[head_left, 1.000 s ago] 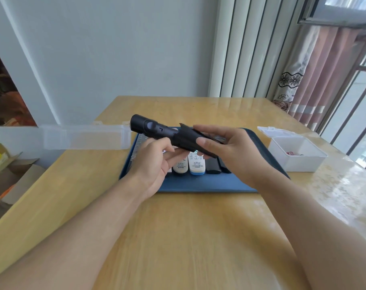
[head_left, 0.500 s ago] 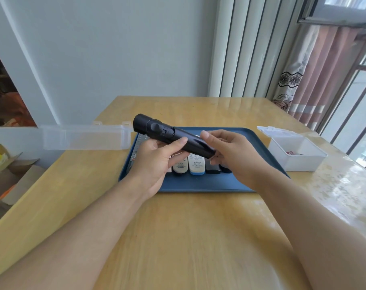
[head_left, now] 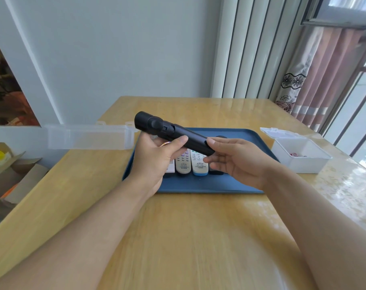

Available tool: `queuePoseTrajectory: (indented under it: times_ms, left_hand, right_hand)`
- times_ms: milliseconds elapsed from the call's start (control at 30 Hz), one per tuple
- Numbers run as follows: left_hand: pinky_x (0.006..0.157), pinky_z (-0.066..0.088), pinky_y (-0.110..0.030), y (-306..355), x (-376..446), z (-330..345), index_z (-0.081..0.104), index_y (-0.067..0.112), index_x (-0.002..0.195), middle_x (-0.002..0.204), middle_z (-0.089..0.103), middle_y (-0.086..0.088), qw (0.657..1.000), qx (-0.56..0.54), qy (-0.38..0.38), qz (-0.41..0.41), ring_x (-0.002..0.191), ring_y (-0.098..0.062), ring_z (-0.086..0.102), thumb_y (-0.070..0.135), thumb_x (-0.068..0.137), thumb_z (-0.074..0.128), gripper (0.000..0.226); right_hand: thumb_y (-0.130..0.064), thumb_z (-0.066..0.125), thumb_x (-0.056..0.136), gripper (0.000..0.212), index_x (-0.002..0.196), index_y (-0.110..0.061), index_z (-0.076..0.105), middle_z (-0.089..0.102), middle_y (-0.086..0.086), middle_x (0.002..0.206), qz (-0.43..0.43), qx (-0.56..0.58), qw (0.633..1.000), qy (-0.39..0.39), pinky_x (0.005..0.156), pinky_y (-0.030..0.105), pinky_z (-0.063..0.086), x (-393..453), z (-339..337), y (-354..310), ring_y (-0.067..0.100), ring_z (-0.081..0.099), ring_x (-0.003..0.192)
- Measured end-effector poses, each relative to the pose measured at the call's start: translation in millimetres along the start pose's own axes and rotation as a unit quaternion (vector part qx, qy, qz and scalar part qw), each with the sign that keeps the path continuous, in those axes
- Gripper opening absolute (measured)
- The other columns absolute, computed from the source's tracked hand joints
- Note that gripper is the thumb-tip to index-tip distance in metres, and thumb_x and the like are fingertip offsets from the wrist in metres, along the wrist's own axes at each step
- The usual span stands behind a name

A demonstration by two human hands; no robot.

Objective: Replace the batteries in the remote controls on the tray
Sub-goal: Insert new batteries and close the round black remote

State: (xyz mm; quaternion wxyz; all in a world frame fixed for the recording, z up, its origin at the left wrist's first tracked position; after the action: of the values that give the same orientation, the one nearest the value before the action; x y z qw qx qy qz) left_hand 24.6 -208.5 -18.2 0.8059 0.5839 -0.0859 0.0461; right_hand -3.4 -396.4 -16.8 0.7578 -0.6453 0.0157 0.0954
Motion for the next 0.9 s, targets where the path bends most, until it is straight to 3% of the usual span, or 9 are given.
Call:
queuePoseTrajectory:
  times_ms: [67, 133, 200, 333, 500, 700, 900]
  left_hand:
    - [0.083, 0.062, -0.038, 2.4, -0.1, -3.5, 0.048, 0.007, 0.127, 0.106, 0.069, -0.01, 0.999, 0.01, 0.042, 0.022, 0.099, -0.022, 0.074, -0.009, 0.076, 0.082, 0.064]
    - [0.081, 0.062, -0.036, 3.2, 0.2, -6.7, 0.027, 0.023, 0.151, 0.115, 0.066, -0.006, 0.997, 0.003, 0.067, 0.033, 0.093, -0.015, 0.075, -0.013, 0.072, 0.082, 0.103]
    - [0.079, 0.062, -0.034, 3.1, -0.6, -7.3, 0.011, 0.035, 0.157, 0.119, 0.065, -0.008, 0.997, -0.008, 0.068, 0.038, 0.086, -0.008, 0.074, -0.014, 0.073, 0.082, 0.121]
    - [0.075, 0.062, -0.031, 4.2, -2.2, -5.6, 0.028, 0.031, 0.151, 0.115, 0.067, -0.012, 0.997, -0.016, 0.063, 0.044, 0.088, -0.006, 0.073, -0.015, 0.073, 0.081, 0.105]
    - [0.084, 0.063, -0.044, 6.2, 0.1, -9.8, 0.036, 0.027, 0.142, 0.118, 0.066, -0.019, 0.994, -0.004, 0.08, 0.078, 0.101, -0.023, 0.073, -0.015, 0.074, 0.08, 0.091]
    - [0.085, 0.062, -0.045, 6.4, -1.2, -5.4, 0.035, 0.024, 0.141, 0.112, 0.068, -0.014, 0.995, -0.01, 0.051, 0.089, 0.098, -0.014, 0.074, -0.018, 0.079, 0.075, 0.085]
    - [0.086, 0.062, -0.045, 8.0, -2.2, -4.5, 0.034, 0.021, 0.143, 0.11, 0.068, -0.011, 0.994, -0.009, 0.045, 0.094, 0.098, -0.011, 0.074, -0.017, 0.082, 0.072, 0.081]
  right_hand:
    - [-0.022, 0.066, 0.096, 0.027, 0.116, -0.005, 0.071, 0.053, 0.014, 0.102, -0.002, 0.003, 1.0, 0.003, 0.071, 0.024, 0.058, 0.5, 1.0, 0.5, 0.016, 0.068, 0.077]
    - [-0.023, 0.066, 0.096, 0.025, 0.112, -0.006, 0.072, 0.049, 0.014, 0.099, -0.004, 0.006, 1.0, 0.005, 0.07, 0.022, 0.058, 0.8, 2.5, 1.2, 0.016, 0.067, 0.074]
    - [-0.025, 0.067, 0.095, 0.025, 0.111, -0.007, 0.073, 0.048, 0.013, 0.093, -0.003, 0.01, 1.0, 0.011, 0.068, 0.022, 0.057, 1.0, 3.4, 1.9, 0.016, 0.066, 0.073]
    - [-0.027, 0.072, 0.09, 0.026, 0.107, -0.007, 0.072, 0.054, 0.007, 0.082, 0.0, 0.025, 0.999, 0.023, 0.07, 0.023, 0.058, 1.7, 1.8, 1.9, 0.016, 0.067, 0.073]
    - [-0.018, 0.073, 0.089, 0.03, 0.111, 0.001, 0.065, 0.065, 0.016, 0.103, -0.022, 0.083, 0.995, 0.052, 0.084, 0.027, 0.059, 5.0, -3.8, 2.6, 0.023, 0.072, 0.09]
    - [-0.015, 0.074, 0.088, 0.014, 0.091, -0.009, 0.062, 0.061, 0.01, 0.086, -0.02, 0.071, 0.996, 0.059, 0.074, 0.024, 0.059, 4.2, -2.9, 2.1, 0.019, 0.071, 0.073]
    - [-0.025, 0.078, 0.086, 0.031, 0.106, -0.005, 0.064, 0.064, 0.011, 0.09, 0.0, 0.054, 0.997, 0.06, 0.075, 0.027, 0.06, 3.7, -3.0, 3.9, 0.021, 0.072, 0.076]
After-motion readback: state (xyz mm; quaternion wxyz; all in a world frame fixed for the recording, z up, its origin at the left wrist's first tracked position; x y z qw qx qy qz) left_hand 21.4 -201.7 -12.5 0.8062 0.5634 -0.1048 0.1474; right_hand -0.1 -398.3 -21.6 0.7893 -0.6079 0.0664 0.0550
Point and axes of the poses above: each hand's wrist, its own x-axis towards the middle knuckle, its own z-axis out of the palm, y = z × x, the point moved 4 cm from there along x, towards the middle knuckle
